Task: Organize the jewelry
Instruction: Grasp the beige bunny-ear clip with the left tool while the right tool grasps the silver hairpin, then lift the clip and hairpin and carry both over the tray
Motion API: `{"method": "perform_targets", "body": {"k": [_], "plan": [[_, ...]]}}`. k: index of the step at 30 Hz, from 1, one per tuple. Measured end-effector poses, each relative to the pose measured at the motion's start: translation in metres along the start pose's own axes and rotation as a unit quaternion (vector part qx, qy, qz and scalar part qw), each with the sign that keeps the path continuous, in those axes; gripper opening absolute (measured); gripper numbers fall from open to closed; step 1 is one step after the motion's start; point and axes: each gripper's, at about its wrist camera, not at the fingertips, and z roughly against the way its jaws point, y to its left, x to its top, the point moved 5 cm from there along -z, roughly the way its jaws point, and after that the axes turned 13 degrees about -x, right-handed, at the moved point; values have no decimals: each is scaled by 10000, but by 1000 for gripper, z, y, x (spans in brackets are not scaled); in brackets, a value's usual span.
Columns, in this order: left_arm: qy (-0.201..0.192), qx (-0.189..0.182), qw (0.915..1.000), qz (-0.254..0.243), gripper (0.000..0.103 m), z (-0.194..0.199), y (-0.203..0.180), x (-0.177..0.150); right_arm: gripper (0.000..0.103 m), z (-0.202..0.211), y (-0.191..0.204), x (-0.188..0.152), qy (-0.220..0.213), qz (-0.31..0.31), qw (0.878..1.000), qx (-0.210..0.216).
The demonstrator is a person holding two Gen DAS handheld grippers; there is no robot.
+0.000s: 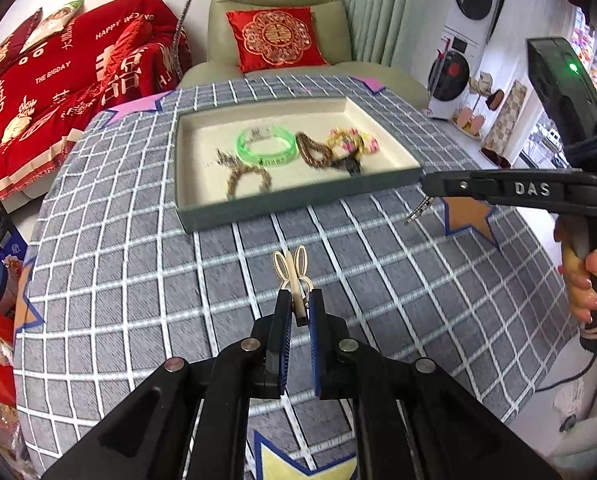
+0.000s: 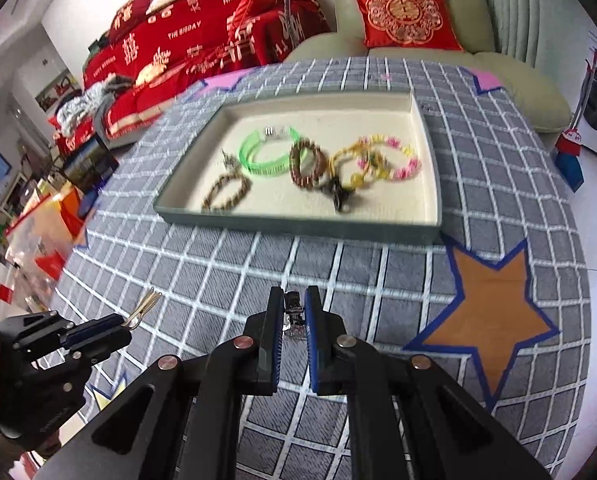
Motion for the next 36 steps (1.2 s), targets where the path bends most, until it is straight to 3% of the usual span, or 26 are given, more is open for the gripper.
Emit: {"method": "perform_targets", "body": {"k": [12, 21, 26, 36], "plan": [[-461, 140, 9988, -14, 19, 3, 12, 66, 11, 12, -8, 55, -264, -167, 9995, -12], [-599, 339, 9974, 194, 19, -26, 32, 109, 11, -14, -25, 94, -266, -575, 9980, -59], [-645, 601, 9959, 208, 19, -54, 43, 123, 11, -44, -35, 102, -140, -839, 9964, -55], [-353, 744, 9958, 391, 19, -110, 65, 121, 11, -97, -55, 96, 28, -1217, 9926, 30]]}}
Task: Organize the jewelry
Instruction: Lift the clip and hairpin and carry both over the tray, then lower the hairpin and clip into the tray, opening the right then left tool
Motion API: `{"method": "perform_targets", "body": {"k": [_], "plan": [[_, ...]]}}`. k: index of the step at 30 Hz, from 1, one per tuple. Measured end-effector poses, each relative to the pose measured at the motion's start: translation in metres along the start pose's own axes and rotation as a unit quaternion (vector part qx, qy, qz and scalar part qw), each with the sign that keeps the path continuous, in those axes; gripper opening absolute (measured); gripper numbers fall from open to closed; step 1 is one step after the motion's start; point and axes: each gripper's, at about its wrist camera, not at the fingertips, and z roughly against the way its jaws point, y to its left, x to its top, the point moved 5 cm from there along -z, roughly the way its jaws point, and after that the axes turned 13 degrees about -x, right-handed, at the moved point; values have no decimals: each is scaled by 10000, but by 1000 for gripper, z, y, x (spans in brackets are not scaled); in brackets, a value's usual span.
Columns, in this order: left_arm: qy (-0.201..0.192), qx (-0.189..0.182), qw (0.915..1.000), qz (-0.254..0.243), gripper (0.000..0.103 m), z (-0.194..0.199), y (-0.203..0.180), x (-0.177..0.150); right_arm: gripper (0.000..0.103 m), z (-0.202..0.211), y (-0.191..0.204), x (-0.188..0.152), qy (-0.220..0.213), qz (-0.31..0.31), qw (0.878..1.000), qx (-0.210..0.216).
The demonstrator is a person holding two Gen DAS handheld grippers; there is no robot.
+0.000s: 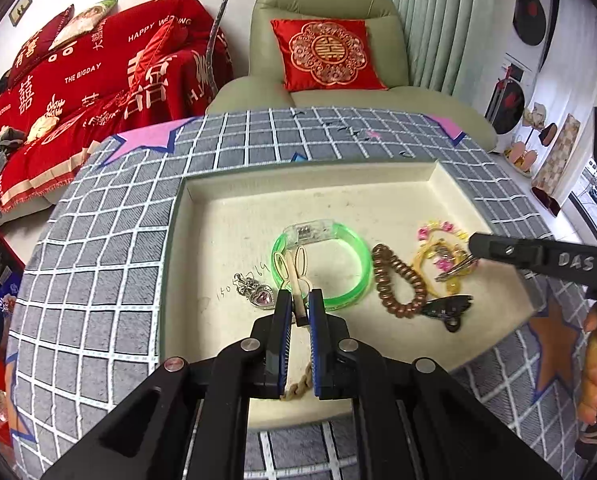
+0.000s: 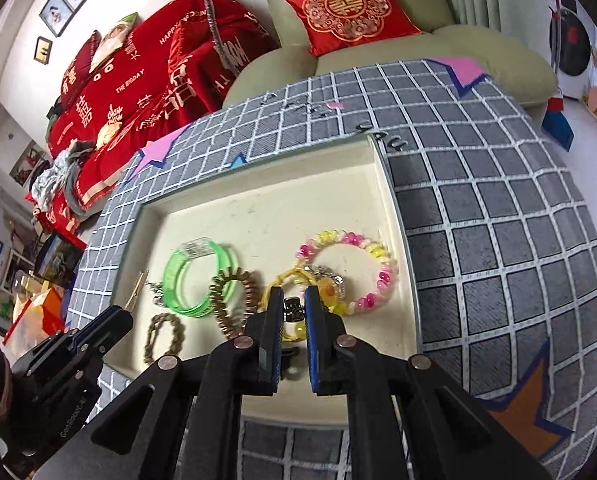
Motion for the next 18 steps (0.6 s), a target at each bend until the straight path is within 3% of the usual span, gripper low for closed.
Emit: {"method": "perform_targets", "body": {"k": [18], "plan": [[207, 147, 9996, -91, 19, -25, -2, -10, 13, -5, -10, -9, 4, -76, 9998, 159]]}}
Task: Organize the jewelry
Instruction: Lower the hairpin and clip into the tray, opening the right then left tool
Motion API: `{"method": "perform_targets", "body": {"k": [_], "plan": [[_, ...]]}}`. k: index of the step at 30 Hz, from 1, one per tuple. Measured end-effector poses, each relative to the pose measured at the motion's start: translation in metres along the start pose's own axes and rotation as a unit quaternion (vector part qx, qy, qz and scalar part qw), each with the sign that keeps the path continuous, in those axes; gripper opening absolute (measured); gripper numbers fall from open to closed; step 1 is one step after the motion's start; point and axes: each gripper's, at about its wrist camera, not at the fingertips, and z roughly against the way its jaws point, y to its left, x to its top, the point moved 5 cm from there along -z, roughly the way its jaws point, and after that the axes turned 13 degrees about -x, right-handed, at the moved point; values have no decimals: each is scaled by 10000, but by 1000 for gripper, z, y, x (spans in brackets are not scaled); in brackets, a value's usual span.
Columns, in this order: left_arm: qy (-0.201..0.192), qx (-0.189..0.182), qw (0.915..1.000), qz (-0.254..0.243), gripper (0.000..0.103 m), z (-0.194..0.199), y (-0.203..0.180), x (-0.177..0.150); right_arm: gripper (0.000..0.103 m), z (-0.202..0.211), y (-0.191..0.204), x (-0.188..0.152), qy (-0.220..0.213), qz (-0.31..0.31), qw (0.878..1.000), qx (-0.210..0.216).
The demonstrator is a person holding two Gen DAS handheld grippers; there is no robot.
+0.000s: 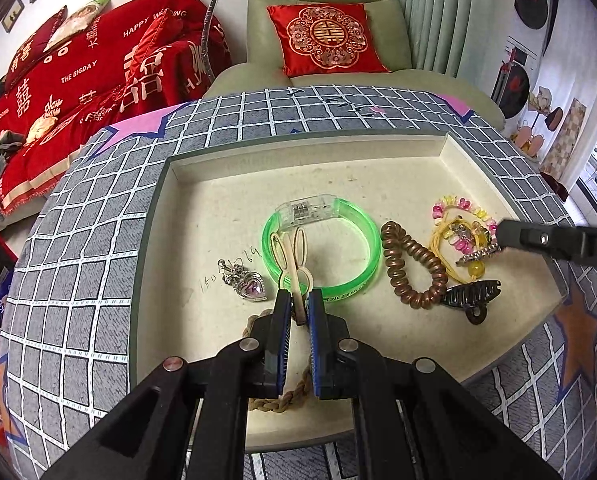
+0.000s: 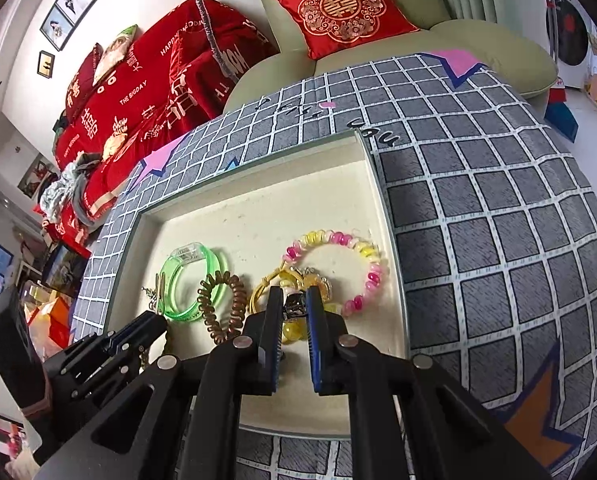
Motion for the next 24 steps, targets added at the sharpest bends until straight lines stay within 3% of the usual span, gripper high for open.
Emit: {"method": "perform_targets", "body": {"k": [6, 8, 9, 24], "plan": [[3, 45, 10000, -36, 19, 3, -1, 0, 20, -2, 5, -12, 150, 273, 9993, -187], [5, 82, 9999, -81, 19, 5, -2, 1, 54, -2, 7, -13, 183, 280, 9993, -143], [-3, 89, 9999, -90, 19, 6, -3, 1, 60, -1, 6, -13, 160, 265, 9994, -122], [-267, 231, 9994, -57, 19, 20, -4, 15, 62, 26, -1, -4, -243, 8, 9996, -134]]}}
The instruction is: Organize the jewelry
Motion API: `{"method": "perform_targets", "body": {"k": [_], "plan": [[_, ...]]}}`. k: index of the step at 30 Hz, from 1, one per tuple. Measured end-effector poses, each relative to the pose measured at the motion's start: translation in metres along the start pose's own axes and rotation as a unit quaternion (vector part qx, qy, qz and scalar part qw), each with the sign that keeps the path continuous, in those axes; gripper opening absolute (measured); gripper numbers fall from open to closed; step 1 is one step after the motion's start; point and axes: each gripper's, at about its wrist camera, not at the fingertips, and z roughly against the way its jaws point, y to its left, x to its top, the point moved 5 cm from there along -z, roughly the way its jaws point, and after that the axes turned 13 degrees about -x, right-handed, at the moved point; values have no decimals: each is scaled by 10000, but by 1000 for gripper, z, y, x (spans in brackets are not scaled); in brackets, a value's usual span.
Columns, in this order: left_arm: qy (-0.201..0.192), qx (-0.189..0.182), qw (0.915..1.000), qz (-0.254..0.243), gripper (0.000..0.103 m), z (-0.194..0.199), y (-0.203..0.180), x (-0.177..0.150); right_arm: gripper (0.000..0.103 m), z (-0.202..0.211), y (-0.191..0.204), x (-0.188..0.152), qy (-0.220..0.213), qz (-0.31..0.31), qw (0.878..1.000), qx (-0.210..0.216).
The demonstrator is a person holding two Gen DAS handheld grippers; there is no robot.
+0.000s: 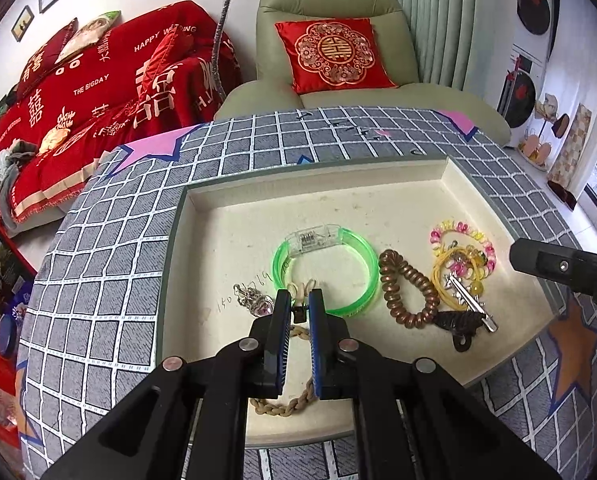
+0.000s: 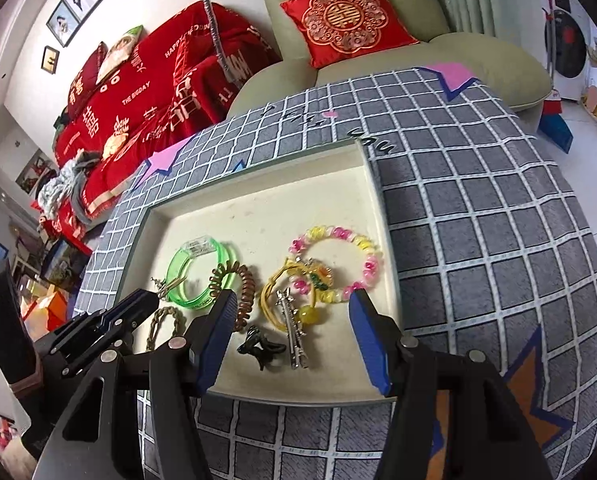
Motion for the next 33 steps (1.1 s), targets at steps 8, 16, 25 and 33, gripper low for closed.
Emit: {"method": "perform_targets", "body": {"k": [8, 16, 25, 33], "plan": [[-357, 277, 9988, -171, 103, 17, -1, 7, 62, 4, -6, 3, -62, -126, 9999, 10], [-207, 328, 9992, -7, 103, 20, 2, -2, 81, 4, -2, -3, 13, -111, 9999, 37], [-30, 446, 9990, 46, 103, 45, 3, -37, 85, 14, 2, -22, 36, 49, 10000, -75], [-24, 424, 9989, 177, 103, 81, -2, -73, 103, 38, 8, -53, -238, 229, 9991, -275]]}}
